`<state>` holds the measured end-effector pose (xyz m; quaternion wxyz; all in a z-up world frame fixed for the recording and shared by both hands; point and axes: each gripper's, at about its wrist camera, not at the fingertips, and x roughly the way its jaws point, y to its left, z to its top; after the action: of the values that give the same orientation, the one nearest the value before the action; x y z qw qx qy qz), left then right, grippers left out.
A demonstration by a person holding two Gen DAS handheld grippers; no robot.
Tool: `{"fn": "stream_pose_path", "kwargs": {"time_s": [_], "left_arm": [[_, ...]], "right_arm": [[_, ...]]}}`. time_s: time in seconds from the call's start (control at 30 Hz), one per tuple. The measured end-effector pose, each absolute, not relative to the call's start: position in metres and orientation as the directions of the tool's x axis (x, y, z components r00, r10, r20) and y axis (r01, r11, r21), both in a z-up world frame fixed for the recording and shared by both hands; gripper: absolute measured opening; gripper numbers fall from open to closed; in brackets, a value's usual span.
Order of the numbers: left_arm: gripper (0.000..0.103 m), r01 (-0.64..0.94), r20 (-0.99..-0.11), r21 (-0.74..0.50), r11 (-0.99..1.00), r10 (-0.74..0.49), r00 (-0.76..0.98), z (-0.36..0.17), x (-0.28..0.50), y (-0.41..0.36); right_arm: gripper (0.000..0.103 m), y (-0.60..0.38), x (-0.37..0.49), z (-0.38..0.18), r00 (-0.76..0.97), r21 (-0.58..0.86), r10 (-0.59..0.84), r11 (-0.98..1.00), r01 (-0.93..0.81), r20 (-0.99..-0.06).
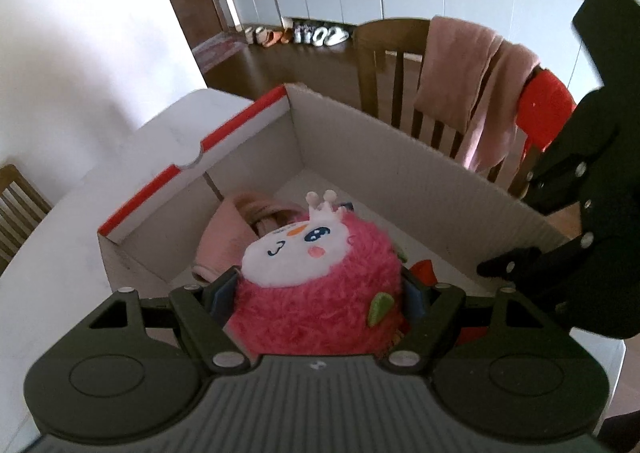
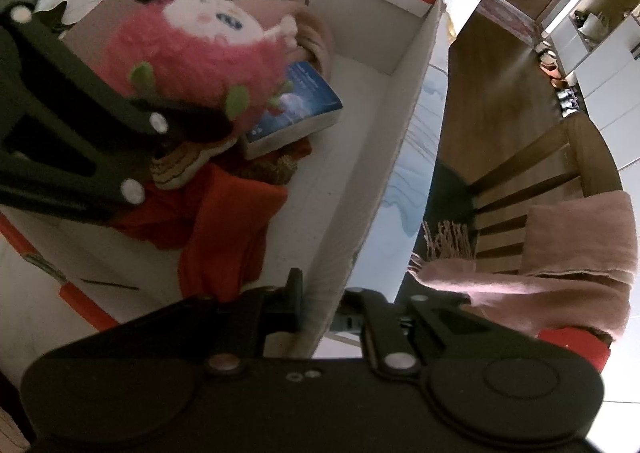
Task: Organize objects
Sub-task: 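Carry the pink plush with the left gripper over the box and release it, then return the left gripper to the table toward the white printed pouch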
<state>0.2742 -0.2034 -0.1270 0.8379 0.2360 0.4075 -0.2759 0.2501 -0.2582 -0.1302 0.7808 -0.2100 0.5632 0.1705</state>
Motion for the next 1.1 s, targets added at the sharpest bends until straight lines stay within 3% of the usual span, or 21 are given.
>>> {"fn": "stream_pose_path", "kwargs": {"time_s": [0.53, 0.9, 1.1], "left_arm": [[0.085, 0.632, -0.797, 0.141, 0.762, -0.292, 0.530, -0.124, 0.267, -0.190], [0.086, 0.615, -0.774, 0.038, 0.787, -0.366, 0.516, -0.108, 0.259, -0.166], [0.095, 0.613, -0.748, 0.024, 0.790, -0.393, 0.535, -0.091, 0.247, -0.152]], "right_arm": [[0.009, -0.262, 0.247, -0.107, 0.341, -0.128, 0.051, 0.866, -0.484, -0.939], [0.009, -0.261, 0.248, -0.107, 0.335, -0.130, 0.045, 0.866, -0.483, -0.941], [0.009, -0.261, 0.250, -0.108, 0.333, -0.131, 0.041, 0.869, -0.477, -0.942]]}}
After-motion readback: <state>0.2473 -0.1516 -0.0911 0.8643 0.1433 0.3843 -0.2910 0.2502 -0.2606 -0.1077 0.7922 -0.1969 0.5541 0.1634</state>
